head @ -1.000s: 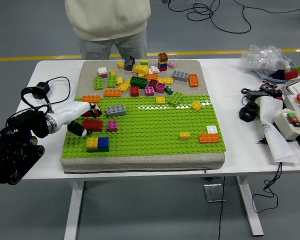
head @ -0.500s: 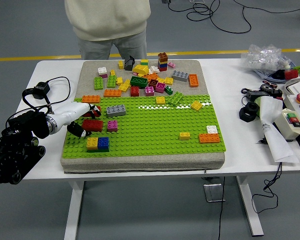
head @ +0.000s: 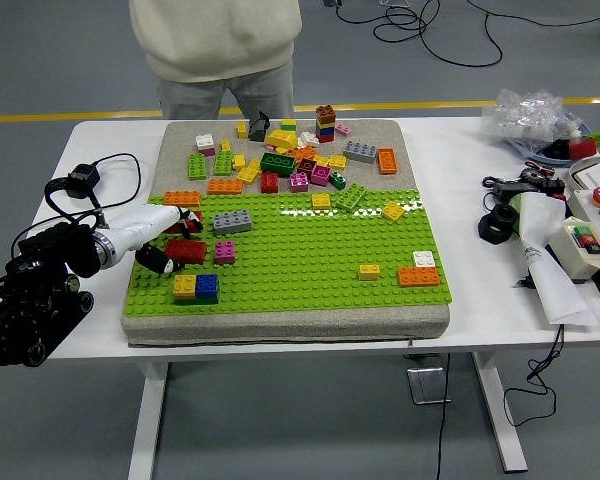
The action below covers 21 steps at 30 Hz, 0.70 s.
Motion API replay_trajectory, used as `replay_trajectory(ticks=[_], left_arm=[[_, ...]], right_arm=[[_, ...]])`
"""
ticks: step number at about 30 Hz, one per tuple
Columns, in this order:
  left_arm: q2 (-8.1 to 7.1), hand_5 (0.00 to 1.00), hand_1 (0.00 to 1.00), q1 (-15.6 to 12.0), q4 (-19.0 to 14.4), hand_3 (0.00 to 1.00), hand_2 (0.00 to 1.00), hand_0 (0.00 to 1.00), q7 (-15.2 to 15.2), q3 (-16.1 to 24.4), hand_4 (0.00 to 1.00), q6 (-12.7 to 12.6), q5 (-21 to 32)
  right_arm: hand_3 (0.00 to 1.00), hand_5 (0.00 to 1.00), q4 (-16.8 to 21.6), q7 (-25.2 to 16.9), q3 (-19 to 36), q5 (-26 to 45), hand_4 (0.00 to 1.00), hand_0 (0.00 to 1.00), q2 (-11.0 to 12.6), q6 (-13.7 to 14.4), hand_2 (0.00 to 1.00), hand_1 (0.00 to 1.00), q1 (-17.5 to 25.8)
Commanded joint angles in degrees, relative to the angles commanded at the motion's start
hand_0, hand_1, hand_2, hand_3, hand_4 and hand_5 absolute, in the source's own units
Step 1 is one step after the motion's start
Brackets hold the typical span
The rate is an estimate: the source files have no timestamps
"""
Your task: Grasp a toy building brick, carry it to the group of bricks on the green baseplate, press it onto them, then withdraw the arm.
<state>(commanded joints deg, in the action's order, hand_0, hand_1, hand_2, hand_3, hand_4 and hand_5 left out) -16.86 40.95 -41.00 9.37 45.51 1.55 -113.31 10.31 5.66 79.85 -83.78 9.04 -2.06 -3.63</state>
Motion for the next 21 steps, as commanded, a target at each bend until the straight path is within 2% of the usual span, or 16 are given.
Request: replay_trajectory(ticks=[2,3,13,15,21], left_arm=[[0.05,0.002,0.766,0.0,0.1,0.632,0.588,0.874,0.0,-0.1,0.694,-0.2,0.0],[0.08,0.002,0.761,0.0,0.2,0.588,0.572,0.865,0.1,-0.1,0.658,-0.3,0.0],[0.17,0.002,0.755,-0.7,0.2,0.569,0.563,0.861,0.5,-0.1,0.632,-1.1,-1.0],[0.02,0.002,0.717,-0.9,-0.1,0.549,0.542,0.851,0.5,0.4,0.594,-1.2,-1.2],[-0.39,0.002,0.703,-1.3,-1.6,0.533,0.535,0.848,0.3,1.9,0.577,-1.0,-1.7]], right_arm=[[0.769,0.698,0.0,0.0,0.0,0.0,0.966,0.766,0.0,0.0,0.766,0.715,0.0],[0.769,0.699,0.0,0.0,0.0,0.0,0.966,0.766,0.0,0.0,0.767,0.715,0.0],[0.769,0.698,0.0,0.0,0.0,-0.1,0.966,0.766,-0.1,0.0,0.767,0.715,0.0],[0.770,0.699,0.0,0.0,0.1,-0.2,0.966,0.767,-0.1,0.0,0.767,0.714,0.1],[0.770,0.699,0.0,0.0,0.1,-0.2,0.966,0.766,0.0,0.0,0.767,0.715,0.2]])
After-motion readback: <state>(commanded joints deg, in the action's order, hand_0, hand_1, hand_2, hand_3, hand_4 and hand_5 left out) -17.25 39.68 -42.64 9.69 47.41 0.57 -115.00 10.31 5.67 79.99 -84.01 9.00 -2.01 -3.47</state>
